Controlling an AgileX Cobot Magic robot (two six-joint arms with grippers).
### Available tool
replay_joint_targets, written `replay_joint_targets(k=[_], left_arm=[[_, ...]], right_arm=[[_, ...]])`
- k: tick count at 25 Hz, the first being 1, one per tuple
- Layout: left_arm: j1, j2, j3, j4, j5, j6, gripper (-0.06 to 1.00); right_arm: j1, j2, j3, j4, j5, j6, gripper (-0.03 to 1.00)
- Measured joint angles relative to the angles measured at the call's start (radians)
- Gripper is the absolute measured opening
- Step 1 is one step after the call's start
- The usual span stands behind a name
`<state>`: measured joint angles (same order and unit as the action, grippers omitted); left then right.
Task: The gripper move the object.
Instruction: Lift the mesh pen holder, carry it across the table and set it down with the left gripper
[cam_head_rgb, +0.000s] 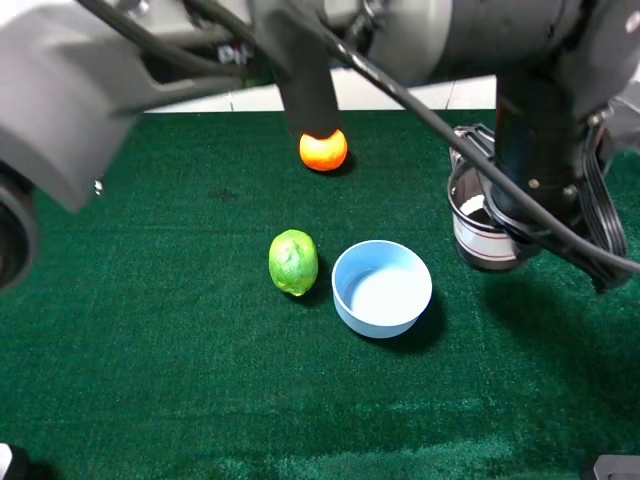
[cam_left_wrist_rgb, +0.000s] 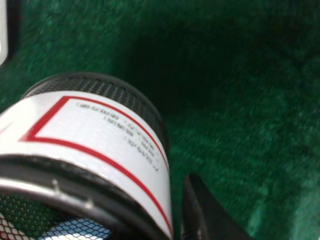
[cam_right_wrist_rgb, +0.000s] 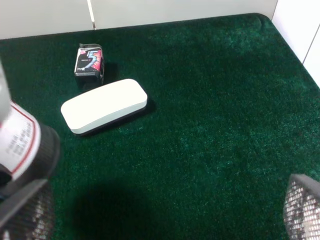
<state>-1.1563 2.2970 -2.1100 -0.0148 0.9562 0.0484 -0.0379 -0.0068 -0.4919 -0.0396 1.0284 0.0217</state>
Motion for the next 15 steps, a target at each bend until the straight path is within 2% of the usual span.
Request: replay_joint_targets(k=[15], left_arm=[[-0.016,0.103,0.000,-0.066,-0.050,0.000,0.10]], right_arm=[[0.000,0.000,0.000,-0.001,0.000,0.000,0.69]])
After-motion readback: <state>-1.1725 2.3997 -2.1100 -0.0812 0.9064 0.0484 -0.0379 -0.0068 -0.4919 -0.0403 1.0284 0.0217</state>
